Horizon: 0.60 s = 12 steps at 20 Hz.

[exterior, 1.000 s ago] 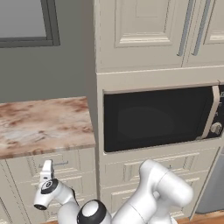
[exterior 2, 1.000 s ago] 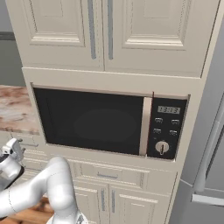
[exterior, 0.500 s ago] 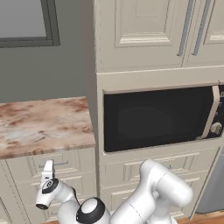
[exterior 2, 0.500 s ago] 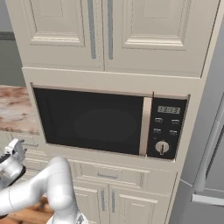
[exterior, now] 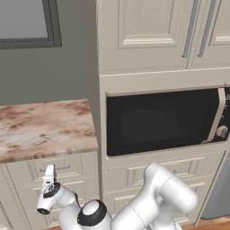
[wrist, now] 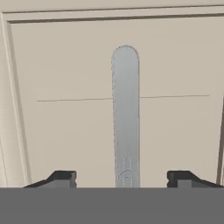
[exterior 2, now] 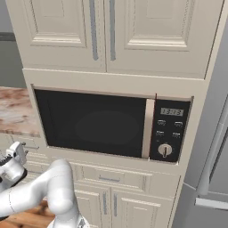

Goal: Take the pizza cutter from the drawer on the left and place it on the dining counter for cutting.

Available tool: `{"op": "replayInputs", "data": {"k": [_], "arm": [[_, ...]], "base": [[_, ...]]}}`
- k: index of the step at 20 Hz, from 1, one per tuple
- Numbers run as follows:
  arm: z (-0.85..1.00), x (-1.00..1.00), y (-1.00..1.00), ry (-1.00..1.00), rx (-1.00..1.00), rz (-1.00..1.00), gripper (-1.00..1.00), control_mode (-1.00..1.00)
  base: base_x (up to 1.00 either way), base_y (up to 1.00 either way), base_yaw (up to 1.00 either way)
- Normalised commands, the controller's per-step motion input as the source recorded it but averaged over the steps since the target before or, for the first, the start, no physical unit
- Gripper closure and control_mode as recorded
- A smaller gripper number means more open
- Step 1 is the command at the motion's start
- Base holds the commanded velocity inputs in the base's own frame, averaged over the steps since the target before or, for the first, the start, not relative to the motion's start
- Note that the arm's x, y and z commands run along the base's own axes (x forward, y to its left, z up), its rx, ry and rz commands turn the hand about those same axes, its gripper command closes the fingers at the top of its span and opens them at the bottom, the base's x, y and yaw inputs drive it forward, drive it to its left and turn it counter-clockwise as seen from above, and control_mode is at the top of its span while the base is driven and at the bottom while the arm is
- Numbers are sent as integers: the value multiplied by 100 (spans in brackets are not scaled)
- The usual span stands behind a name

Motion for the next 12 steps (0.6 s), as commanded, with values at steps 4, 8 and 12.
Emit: {"op": "replayInputs", "data": {"k": [4, 8, 12], "arm": [[-69, 18, -16, -16, -2, 0, -100, -100], [-29, 6, -16, -23, 0, 0, -100, -100], [-26, 11, -14, -17, 0, 0, -100, -100]], "base": [[0, 0, 0], [0, 0, 0], [0, 0, 0]]}}
